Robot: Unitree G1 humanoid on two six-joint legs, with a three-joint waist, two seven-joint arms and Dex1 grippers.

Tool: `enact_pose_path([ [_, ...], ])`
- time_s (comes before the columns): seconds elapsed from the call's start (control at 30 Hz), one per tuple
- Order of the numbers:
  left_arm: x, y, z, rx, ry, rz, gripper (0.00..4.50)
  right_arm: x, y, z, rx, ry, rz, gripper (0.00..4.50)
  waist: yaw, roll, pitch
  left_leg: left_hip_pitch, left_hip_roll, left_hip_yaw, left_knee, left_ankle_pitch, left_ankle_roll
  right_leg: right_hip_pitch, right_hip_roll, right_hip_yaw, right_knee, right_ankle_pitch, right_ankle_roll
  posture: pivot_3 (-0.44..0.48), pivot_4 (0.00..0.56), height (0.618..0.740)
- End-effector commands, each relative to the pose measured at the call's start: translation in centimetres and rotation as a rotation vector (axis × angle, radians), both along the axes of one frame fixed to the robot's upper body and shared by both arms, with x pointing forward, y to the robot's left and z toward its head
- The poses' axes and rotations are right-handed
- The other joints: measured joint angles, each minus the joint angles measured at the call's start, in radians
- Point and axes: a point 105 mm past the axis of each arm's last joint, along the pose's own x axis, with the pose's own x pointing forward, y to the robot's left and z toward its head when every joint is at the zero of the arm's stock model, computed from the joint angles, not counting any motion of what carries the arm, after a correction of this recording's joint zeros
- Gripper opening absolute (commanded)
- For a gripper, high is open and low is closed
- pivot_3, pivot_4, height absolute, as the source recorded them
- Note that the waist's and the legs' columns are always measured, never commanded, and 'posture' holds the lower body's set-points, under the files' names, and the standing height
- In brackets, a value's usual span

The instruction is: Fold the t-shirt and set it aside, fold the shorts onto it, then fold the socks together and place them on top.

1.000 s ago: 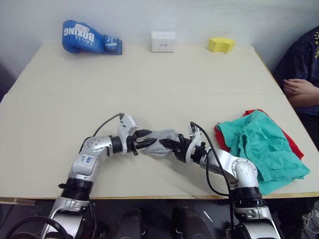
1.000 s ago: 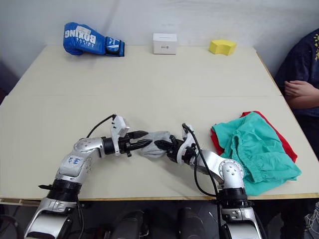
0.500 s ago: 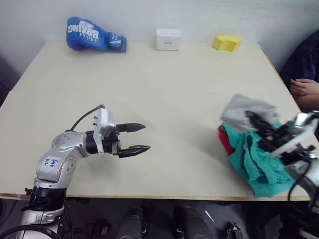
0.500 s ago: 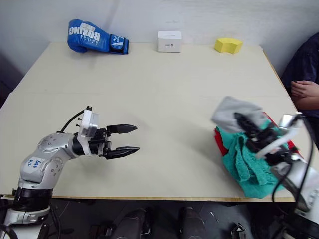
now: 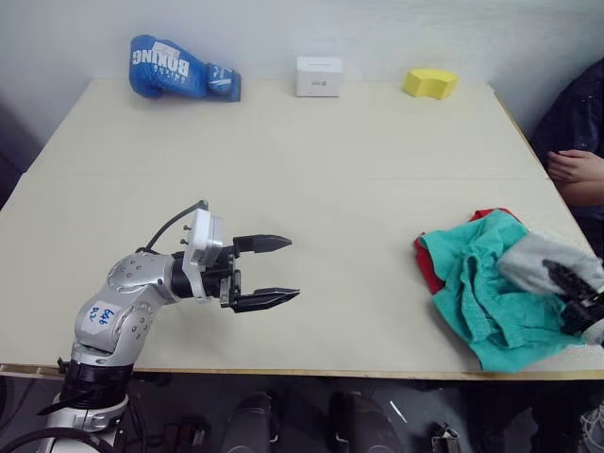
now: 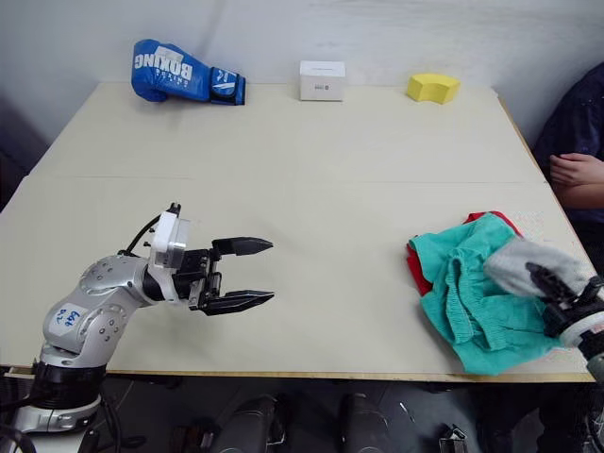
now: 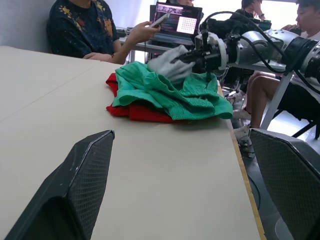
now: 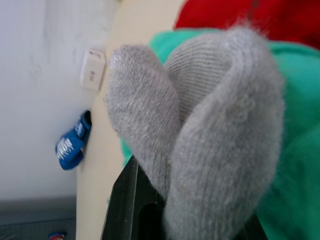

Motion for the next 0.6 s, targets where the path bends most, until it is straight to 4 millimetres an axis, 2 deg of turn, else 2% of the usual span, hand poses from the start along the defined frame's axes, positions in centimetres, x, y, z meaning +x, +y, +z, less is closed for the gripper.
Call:
enact_pose_path([
  [0.03, -0.2, 0.0, 0.9, -0.009, -0.036, -0.015, 4.5, -0.3, -0.3, 0.7, 0.0, -0.024, 0.039, 1.19, 0.002, 0.0, 0.0, 0.0, 0.0, 0.0, 0.0, 0.0, 0.0, 0.0, 0.0, 0.0, 0.0, 0.0, 0.0, 0.0, 0.15, 0.74],
  [0.2, 0.2, 0.3, 0.5, 0.004, -0.034, 0.004, 4.5, -2.0, -1.6, 1.0, -0.067, 0.037, 0.057, 2.89, 0.005, 0.001, 0.001, 0.0, 0.0, 0.0, 0.0, 0.0, 0.0, 0.0, 0.0, 0.0, -0.001, 0.0, 0.0, 0.0, 0.15, 0.74],
  [0.33, 0.1, 0.7, 0.3, 0.014, 0.018, -0.011, 4.5, -4.0, -3.9, 4.0, -0.127, -0.037, 0.0, 4.19, 0.022, 0.002, 0.001, -0.001, 0.0, 0.0, -0.001, -0.001, 0.0, 0.0, 0.0, -0.001, -0.002, 0.0, 0.0, 0.0, 0.15, 0.74],
  [0.37, 0.3, 1.1, 0.3, 0.019, 0.016, 0.006, 4.5, -4.9, -4.1, 4.4, -0.196, -0.017, 0.024, 4.47, 0.026, 0.002, 0.001, -0.001, 0.0, 0.0, -0.001, -0.001, 0.0, 0.0, 0.0, -0.001, -0.003, 0.0, 0.0, 0.0, 0.15, 0.74],
  [0.4, 0.4, 1.4, 0.2, 0.024, 0.011, 0.02, 4.5, -5.5, -4.2, 4.6, -0.245, 0.005, 0.048, 4.47, 0.027, 0.003, 0.001, -0.001, 0.0, 0.0, 0.0, -0.001, 0.0, 0.0, 0.001, -0.001, -0.003, 0.0, 0.0, 0.0, 0.15, 0.74],
  [0.5, 0.2, 2.9, -0.6, 0.096, 0.068, 0.031, 4.5, -7.7, -3.1, 3.9, -0.533, 0.14, 0.262, 4.47, 0.029, 0.004, 0.002, -0.001, 0.0, 0.001, -0.001, -0.001, 0.0, 0.0, 0.001, 0.0, -0.005, 0.001, 0.001, 0.0, 0.15, 0.74],
  [0.53, -0.1, 3.5, -1.1, 0.136, 0.078, 0.029, 4.5, -7.9, -3.3, 3.9, -0.637, 0.136, 0.305, 4.47, 0.027, 0.004, 0.002, -0.002, 0.001, 0.0, -0.001, -0.002, 0.0, 0.0, 0.002, -0.001, -0.005, 0.0, 0.001, 0.0, 0.15, 0.74],
  [0.6, -0.3, 5.0, -1.8, 0.218, 0.077, 0.049, 4.5, -7.2, -3.9, 5.1, -0.879, -0.003, 0.336, 4.47, 0.02, 0.004, 0.001, -0.001, 0.002, 0.001, -0.002, -0.002, -0.002, 0.0, 0.004, 0.0, -0.008, 0.0, 0.001, 0.0, 0.15, 0.74],
])
